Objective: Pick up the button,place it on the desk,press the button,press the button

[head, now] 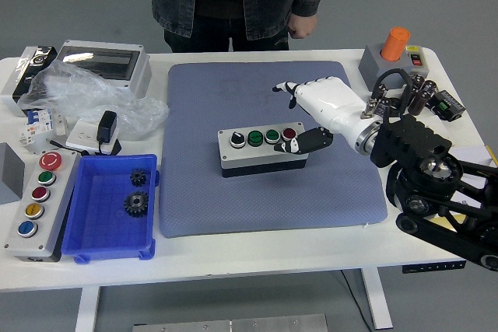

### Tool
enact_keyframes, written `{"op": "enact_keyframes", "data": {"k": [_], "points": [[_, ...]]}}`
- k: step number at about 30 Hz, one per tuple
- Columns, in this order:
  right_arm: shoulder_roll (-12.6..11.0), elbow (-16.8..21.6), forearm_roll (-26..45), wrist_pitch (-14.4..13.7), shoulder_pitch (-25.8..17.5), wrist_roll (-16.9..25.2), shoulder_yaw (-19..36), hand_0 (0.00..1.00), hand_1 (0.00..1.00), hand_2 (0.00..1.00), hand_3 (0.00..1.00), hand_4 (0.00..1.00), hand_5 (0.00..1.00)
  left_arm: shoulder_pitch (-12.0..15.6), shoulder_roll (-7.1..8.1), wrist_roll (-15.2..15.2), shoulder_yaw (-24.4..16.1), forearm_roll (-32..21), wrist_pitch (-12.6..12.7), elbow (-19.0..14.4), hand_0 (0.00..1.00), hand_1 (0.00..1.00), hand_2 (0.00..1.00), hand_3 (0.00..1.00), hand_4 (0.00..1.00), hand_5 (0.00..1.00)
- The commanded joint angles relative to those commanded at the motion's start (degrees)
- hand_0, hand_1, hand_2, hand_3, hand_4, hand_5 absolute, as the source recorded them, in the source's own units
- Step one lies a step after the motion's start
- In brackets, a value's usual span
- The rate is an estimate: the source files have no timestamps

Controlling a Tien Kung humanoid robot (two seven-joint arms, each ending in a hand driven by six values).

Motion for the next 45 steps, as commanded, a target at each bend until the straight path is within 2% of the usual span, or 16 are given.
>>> {"op": "enact_keyframes", "data": {"k": [1, 2, 7, 8, 10, 19, 20, 32, 40, 45], "points": [[-0.1, 0.0, 0.4, 0.6, 0.0, -0.3, -0.2, 0.364, 0.423, 0.346, 0.792, 0.571, 0.148, 0.0, 0.00, 0.0, 0.0, 0.0, 0.0, 0.0, 0.703, 0.736, 0.687, 0.668, 0.597, 0.444], [-0.1, 0.0, 0.7, 1.2, -0.1, -0.5, -0.4, 0.380, 0.395, 0.279, 0.785, 0.414, 0.065, 0.0, 0.00, 0.0, 0.1, -0.1, 0.0, 0.0, 0.703, 0.736, 0.687, 0.668, 0.597, 0.445], [0.1, -0.7, 1.6, 2.7, 0.3, -1.4, -1.8, 0.380, 0.395, 0.279, 0.785, 0.414, 0.065, 0.0, -0.01, 0.0, 0.1, -0.1, 0.0, 0.0, 0.703, 0.736, 0.687, 0.668, 0.597, 0.445], [0.3, -1.0, 1.7, 2.8, 0.5, -1.4, -2.2, 0.379, 0.355, 0.240, 0.801, 0.416, 0.002, 0.0, -0.02, 0.0, 0.1, -0.1, -0.1, 0.0, 0.703, 0.736, 0.687, 0.669, 0.597, 0.447], [0.7, -1.6, 1.9, 2.9, 1.0, -1.5, -3.1, 0.379, 0.355, 0.240, 0.801, 0.416, 0.002, 0.0, -0.03, 0.0, 0.2, -0.2, -0.1, 0.0, 0.703, 0.736, 0.687, 0.669, 0.597, 0.447], [2.8, -4.7, 3.0, 2.5, 2.9, -1.2, -6.7, 0.368, 0.337, 0.225, 0.811, 0.417, 0.002, -0.1, -0.03, 0.0, 0.2, -0.2, -0.1, 0.0, 0.703, 0.736, 0.687, 0.669, 0.600, 0.449], [3.0, -5.0, 3.1, 2.4, 3.1, -1.2, -7.1, 0.358, 0.307, 0.210, 0.814, 0.399, 0.002, -0.1, -0.02, -0.1, 0.2, -0.2, 0.0, 0.0, 0.703, 0.736, 0.687, 0.670, 0.601, 0.450], [4.7, -8.4, 3.6, 1.8, 4.3, -0.9, -10.3, 0.359, 0.303, 0.206, 0.815, 0.386, 0.002, -0.1, 0.02, -0.2, 0.2, -0.1, 0.0, 0.1, 0.703, 0.737, 0.687, 0.671, 0.601, 0.450], [4.7, -8.7, 3.4, 1.7, 4.5, -0.8, -10.9, 0.352, 0.297, 0.203, 0.810, 0.381, 0.002, -0.2, 0.04, -0.3, 0.0, -0.1, 0.2, 0.1, 0.703, 0.737, 0.687, 0.671, 0.602, 0.453], [3.5, -6.9, 4.9, -0.4, 4.0, 1.1, -7.3, 0.351, 0.295, 0.201, 0.807, 0.377, 0.002, -0.1, 0.00, -0.3, 0.1, -0.2, 0.1, 0.1, 0.703, 0.738, 0.687, 0.672, 0.603, 0.455]]}}
